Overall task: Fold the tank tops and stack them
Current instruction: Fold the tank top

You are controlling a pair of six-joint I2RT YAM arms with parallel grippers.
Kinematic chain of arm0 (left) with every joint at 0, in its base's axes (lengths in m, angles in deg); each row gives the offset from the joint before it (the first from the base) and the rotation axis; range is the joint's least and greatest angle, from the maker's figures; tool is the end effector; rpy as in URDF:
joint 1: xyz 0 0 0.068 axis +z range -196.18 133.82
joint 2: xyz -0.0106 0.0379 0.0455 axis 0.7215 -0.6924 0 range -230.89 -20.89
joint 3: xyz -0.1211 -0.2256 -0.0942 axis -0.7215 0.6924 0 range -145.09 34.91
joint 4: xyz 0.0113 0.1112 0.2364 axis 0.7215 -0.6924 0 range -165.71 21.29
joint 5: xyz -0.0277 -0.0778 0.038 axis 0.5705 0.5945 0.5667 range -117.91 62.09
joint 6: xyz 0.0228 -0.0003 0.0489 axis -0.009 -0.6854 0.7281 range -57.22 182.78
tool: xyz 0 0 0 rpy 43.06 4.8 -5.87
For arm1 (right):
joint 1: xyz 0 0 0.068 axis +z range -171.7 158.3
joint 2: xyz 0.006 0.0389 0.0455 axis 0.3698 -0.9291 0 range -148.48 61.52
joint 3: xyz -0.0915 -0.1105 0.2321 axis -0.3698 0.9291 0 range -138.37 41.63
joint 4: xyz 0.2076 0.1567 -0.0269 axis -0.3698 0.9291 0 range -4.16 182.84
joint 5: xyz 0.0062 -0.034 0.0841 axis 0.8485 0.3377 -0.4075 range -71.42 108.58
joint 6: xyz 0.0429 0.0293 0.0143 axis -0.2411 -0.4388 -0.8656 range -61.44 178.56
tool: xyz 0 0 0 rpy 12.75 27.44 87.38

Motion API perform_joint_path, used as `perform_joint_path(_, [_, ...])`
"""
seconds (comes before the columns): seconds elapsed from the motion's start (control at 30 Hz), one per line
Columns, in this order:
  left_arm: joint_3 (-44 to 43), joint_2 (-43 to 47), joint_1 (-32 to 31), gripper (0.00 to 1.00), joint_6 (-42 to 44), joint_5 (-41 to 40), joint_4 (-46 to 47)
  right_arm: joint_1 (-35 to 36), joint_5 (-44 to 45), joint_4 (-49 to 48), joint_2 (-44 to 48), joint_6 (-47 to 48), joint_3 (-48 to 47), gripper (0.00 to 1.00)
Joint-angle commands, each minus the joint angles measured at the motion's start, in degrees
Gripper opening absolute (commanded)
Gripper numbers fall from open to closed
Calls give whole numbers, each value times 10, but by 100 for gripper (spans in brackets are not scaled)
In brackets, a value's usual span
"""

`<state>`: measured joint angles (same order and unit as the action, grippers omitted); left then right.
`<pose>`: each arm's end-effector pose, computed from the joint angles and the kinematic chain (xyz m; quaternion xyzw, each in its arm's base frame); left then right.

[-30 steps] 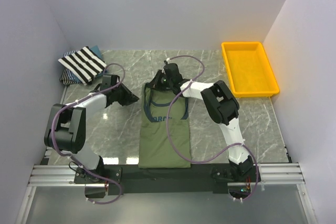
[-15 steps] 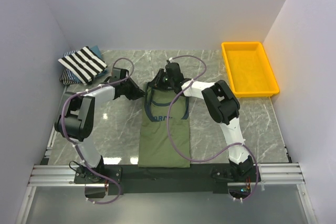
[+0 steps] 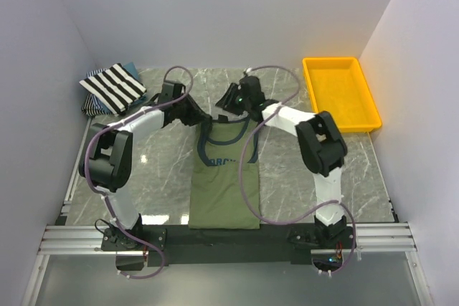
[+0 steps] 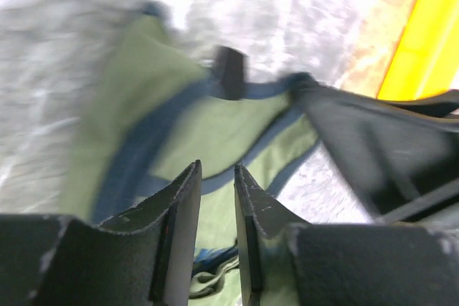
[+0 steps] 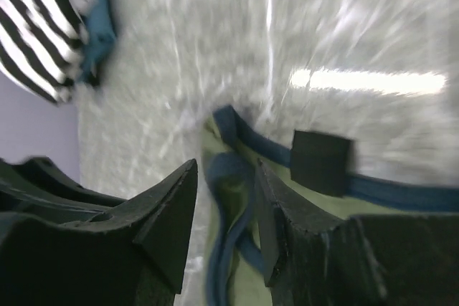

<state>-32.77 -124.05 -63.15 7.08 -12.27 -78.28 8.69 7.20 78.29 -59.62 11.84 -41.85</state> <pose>0.3711 -0.1233 0.2006 -0.2544 0.8809 -0.3257 0.2307 0.4117 0.2497 0.1827 0.0734 0.8605 0.3768 0.3349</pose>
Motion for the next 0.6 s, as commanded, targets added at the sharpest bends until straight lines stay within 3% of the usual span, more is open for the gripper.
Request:
perform_joint_path(0.0, [-40, 8, -39, 32, 29, -17, -18, -31, 61, 34, 107, 36, 19, 45])
perform_joint_path(0.2, [-54, 10, -98, 36, 38, -56, -26, -97, 69, 46, 205, 56, 137, 47])
perform_joint_path(0.33, [-68, -9, -126, 35, 45, -31, -13, -114, 112, 99, 216, 73, 160, 47])
perform_joint_path(0.57, [-151, -83, -210, 36, 75, -27, -46, -140, 113, 88, 202, 79, 201, 45])
